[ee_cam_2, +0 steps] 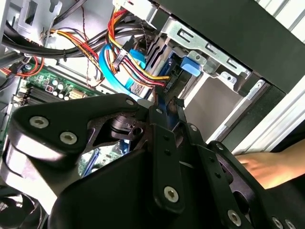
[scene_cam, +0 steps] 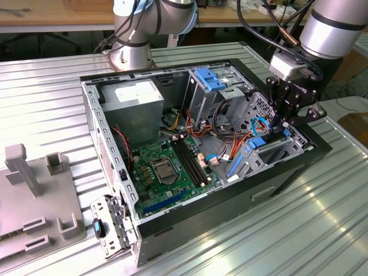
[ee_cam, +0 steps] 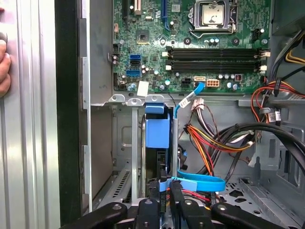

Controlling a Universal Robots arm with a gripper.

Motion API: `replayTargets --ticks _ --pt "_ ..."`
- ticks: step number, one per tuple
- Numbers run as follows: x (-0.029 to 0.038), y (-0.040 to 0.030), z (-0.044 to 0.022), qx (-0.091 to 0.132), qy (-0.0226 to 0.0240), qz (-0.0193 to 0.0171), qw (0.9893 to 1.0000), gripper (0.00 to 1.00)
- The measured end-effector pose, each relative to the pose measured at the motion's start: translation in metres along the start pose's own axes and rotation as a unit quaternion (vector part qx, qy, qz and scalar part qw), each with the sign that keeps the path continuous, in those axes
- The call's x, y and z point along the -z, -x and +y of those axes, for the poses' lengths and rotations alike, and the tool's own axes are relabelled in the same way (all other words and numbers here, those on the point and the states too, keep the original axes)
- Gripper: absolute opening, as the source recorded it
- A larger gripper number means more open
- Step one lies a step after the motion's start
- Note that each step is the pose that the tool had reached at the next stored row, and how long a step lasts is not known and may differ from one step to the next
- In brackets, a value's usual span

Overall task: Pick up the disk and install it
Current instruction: 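Insert the second disk wire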

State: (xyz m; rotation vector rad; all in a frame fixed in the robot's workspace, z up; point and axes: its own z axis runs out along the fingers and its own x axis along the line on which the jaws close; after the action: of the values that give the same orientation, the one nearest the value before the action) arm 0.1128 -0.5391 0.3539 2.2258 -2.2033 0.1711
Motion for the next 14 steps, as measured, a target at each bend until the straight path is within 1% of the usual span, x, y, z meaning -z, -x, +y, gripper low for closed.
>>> replayTargets --ticks 2,6,8,9,14 --pt "0.0 0.0 -0.0007 -0.001 0.0037 0.0001 1.0 0.24" --pt "0.0 0.0001 -0.0015 -0.002 0.0039 0.0005 1.0 0.24" --pt "0.0 0.0 -0.0018 -0.002 0.0039 0.0005 1.0 0.22" --pt "0.0 0.0 -0.002 -0.002 0.0039 0.0007 1.0 0.16" --pt "-0.0001 0.0 -0.0021 -0.002 0.0039 0.0007 1.0 0.16"
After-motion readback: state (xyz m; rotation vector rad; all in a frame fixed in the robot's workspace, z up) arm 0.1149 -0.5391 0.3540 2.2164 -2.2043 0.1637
